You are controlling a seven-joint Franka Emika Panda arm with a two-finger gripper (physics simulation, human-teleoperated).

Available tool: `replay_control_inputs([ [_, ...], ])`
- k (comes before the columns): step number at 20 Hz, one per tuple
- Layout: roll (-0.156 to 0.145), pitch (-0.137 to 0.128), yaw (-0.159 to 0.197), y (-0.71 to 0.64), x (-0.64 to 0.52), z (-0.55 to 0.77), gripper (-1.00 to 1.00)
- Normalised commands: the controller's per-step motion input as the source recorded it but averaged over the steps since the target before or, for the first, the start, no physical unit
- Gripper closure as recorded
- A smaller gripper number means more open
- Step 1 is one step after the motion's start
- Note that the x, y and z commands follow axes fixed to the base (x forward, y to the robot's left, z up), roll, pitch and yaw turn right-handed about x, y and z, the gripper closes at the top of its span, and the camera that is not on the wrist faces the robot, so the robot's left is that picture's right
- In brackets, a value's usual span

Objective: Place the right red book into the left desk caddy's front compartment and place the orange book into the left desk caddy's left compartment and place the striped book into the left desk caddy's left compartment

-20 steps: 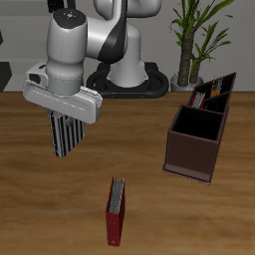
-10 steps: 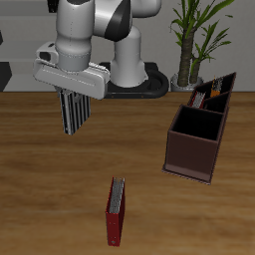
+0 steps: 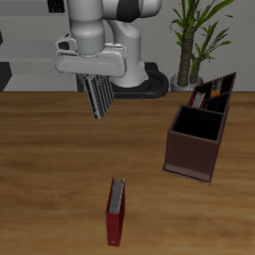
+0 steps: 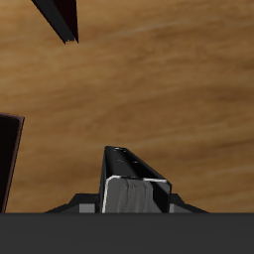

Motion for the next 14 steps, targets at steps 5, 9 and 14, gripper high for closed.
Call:
replay_control_inputs([
  [5, -0.02, -0.034, 0.111, 0.37, -0.56, 0.07, 1.0],
  [9, -0.037, -0.02, 0.035, 0.18, -0.33, -0.01, 1.0],
  [14, -0.095, -0.094, -0.028, 0.25, -0.62, 0.09, 1.0],
])
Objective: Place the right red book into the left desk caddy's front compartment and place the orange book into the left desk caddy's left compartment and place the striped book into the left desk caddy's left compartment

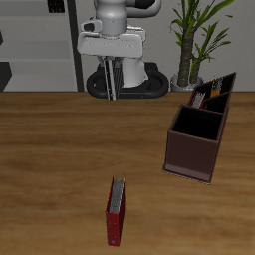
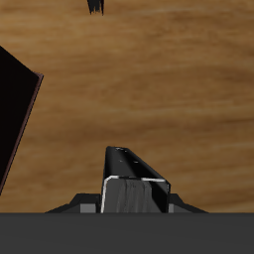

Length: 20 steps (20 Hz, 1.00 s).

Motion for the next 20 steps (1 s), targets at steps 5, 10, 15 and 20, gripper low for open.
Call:
replay_control_inputs([
  [5, -0.047, -0.048, 0.008, 0.15, -0.32, 0.05, 1.0],
  [10, 0.016, -0.055, -0.042, 0.33, -0.38, 0.06, 1.0],
  [15, 0.049, -0.033, -0.013, 0.43, -0.26, -0.03, 1.0],
  [20, 0.066, -0.044, -0.017, 0.45, -0.31, -0.01, 1.0],
])
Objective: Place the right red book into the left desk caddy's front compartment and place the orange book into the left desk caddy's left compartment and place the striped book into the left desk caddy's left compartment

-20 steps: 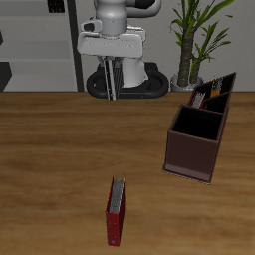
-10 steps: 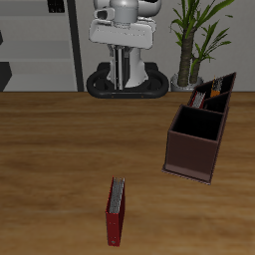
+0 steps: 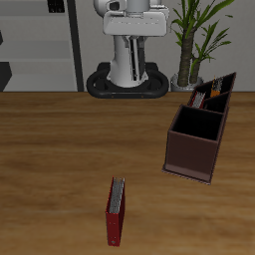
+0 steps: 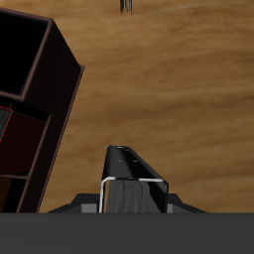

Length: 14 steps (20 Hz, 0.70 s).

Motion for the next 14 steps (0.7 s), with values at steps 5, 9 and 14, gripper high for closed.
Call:
replay_control_inputs([
  [5, 0.03, 0.009, 0.031, 0.3, -0.11, -0.07, 1.0],
  [9, 0.025, 0.037, 0.011, 0.34, -0.11, -0.14, 1.0],
  [14, -0.004, -0.015, -0.036, 0.36, -0.2, -0.06, 1.0],
])
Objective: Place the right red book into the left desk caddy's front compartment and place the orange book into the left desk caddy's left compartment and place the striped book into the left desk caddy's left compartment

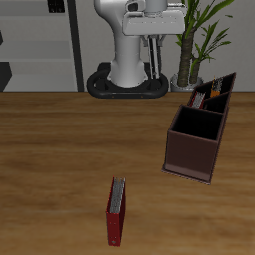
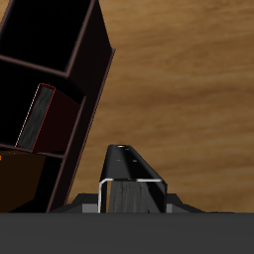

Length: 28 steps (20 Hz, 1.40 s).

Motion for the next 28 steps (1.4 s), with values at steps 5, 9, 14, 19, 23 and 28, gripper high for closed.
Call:
replay_control_inputs([
  [5, -0.064, -0.016, -0.015, 0.2, -0.17, 0.01, 1.0],
  [9, -0.017, -0.028, -0.064, 0.11, -0.15, 0.01, 1.0],
  [14, 0.034, -0.03, -0.055, 0.22, -0.12, -0.02, 1.0],
  [19, 0.011, -0.007, -0.032, 0.22, 0.05, -0.01, 1.0],
  [23, 0.074, 0.014, -0.029, 0.37, 0.04, -0.01, 1.0],
  [28, 0.024, -0.009, -0.038, 0.17, -0.05, -0.01, 1.0],
])
